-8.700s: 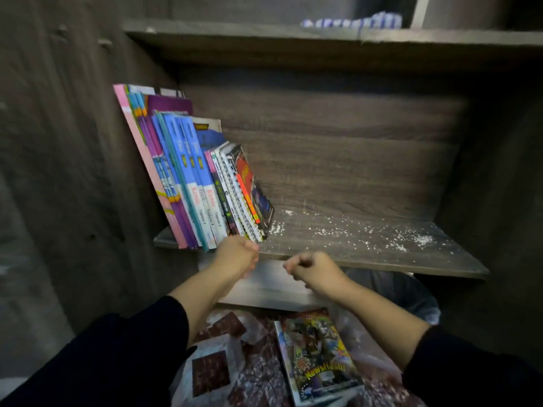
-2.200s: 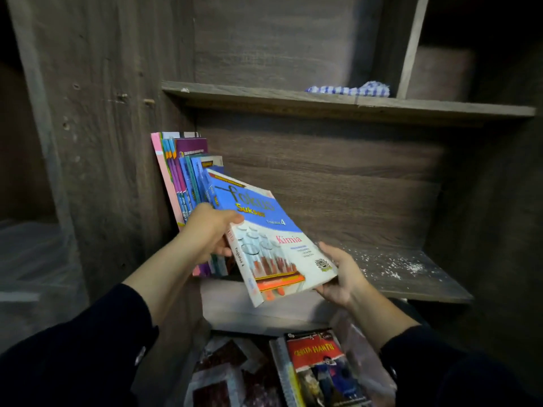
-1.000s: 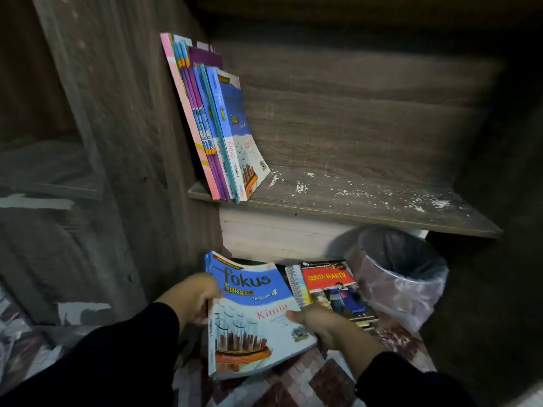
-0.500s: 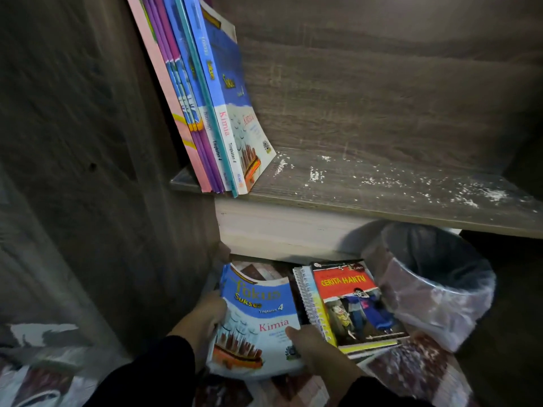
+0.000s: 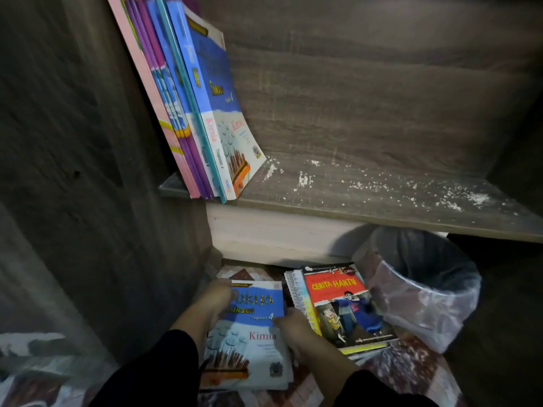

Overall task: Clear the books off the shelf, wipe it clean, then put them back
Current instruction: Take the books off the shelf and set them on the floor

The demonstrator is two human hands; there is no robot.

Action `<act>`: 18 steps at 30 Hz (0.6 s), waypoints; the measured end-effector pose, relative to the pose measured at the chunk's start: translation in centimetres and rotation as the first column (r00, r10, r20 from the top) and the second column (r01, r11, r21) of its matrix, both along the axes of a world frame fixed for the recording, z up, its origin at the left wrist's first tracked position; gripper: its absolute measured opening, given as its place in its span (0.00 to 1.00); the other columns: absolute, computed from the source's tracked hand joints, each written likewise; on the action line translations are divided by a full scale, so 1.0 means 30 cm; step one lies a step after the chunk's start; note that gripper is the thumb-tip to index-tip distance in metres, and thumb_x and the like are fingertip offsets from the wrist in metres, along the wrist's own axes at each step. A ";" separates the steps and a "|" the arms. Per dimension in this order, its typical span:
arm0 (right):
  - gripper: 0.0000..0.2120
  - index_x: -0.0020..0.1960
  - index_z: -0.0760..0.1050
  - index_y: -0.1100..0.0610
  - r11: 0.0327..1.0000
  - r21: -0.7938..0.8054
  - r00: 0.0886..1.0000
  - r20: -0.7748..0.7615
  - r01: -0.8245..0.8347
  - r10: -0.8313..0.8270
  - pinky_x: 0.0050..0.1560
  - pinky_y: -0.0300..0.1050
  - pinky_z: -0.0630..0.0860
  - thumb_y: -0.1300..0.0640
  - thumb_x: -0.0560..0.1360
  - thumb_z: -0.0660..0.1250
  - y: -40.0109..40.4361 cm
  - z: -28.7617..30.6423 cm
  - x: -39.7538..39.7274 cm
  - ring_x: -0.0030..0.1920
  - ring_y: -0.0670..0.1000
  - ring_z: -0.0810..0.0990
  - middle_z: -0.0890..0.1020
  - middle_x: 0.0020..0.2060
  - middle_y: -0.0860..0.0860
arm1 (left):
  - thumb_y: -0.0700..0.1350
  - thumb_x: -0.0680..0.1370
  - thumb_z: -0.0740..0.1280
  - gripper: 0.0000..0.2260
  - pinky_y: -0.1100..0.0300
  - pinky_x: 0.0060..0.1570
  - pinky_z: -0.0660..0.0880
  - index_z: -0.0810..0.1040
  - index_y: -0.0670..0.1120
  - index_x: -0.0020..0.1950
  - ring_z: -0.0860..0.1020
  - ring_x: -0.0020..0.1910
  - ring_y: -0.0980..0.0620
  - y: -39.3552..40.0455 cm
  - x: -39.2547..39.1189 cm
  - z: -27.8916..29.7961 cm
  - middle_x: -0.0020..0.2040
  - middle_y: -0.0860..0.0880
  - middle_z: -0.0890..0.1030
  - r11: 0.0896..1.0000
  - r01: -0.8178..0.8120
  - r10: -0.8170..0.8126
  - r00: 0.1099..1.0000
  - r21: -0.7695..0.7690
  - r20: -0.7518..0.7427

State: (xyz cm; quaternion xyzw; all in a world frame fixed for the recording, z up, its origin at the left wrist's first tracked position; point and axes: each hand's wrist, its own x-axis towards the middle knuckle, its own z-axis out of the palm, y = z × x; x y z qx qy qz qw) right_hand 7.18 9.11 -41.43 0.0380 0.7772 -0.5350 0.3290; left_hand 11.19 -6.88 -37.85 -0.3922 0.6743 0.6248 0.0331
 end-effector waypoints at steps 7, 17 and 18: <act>0.07 0.41 0.75 0.56 0.996 -0.088 0.958 -0.285 -0.023 -0.003 0.27 0.31 0.68 0.63 0.77 0.62 0.041 0.247 0.000 0.33 0.45 0.72 0.76 0.34 0.50 | 0.28 0.75 0.59 0.14 0.58 0.33 0.67 0.72 0.43 0.34 0.72 0.30 0.46 0.024 0.051 0.223 0.33 0.40 0.73 0.979 -0.153 0.131 0.979 -0.136 -0.155; 0.07 0.42 0.77 0.53 0.966 -0.233 0.792 -0.608 -0.115 -0.052 0.39 0.42 0.74 0.62 0.76 0.64 -0.038 0.717 -0.036 0.39 0.50 0.77 0.79 0.35 0.49 | 0.38 0.77 0.63 0.07 0.64 0.32 0.71 0.81 0.42 0.46 0.78 0.38 0.51 -0.003 0.143 0.758 0.45 0.45 0.82 0.691 -0.398 0.068 0.867 -0.603 -0.494; 0.04 0.45 0.78 0.54 0.970 -0.199 0.755 -0.656 -0.140 -0.026 0.42 0.42 0.74 0.62 0.75 0.66 -0.069 0.751 -0.041 0.41 0.49 0.77 0.79 0.37 0.48 | 0.38 0.77 0.63 0.09 0.62 0.35 0.75 0.82 0.41 0.49 0.80 0.41 0.50 -0.009 0.139 0.794 0.48 0.45 0.83 0.675 -0.415 0.048 0.849 -0.610 -0.526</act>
